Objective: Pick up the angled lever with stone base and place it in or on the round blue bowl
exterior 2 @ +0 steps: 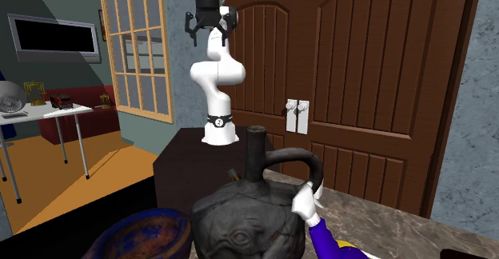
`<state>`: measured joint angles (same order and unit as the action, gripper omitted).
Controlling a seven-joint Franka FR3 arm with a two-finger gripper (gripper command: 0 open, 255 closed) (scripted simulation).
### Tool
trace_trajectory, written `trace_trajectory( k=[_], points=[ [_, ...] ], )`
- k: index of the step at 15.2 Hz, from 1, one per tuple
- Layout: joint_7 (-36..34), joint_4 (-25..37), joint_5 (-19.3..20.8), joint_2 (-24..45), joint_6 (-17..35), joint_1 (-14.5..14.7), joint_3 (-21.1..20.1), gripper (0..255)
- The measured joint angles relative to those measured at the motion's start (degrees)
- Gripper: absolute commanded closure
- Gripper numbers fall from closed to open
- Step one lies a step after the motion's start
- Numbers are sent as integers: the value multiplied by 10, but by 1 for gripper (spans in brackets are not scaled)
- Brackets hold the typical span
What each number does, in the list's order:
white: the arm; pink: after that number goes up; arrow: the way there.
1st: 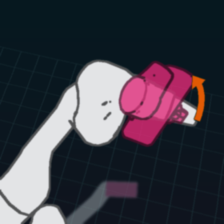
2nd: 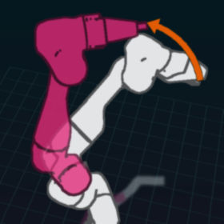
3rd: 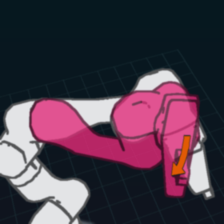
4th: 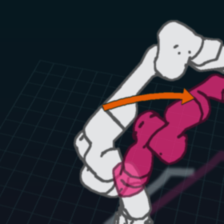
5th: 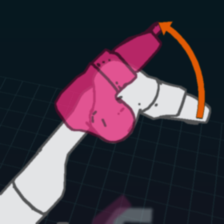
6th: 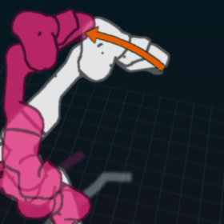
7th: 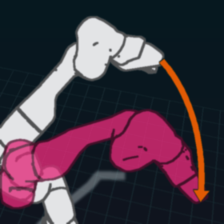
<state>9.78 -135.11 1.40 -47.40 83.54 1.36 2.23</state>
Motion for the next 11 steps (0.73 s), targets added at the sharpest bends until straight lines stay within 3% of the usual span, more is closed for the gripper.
trace_trajectory(
  k=[4, 11],
  points=[
    [16, -24, 1, 17, 43, 8, 3, 0],
    [72, -92, 5, 92, 189, 33, 16, 0]
  ],
)
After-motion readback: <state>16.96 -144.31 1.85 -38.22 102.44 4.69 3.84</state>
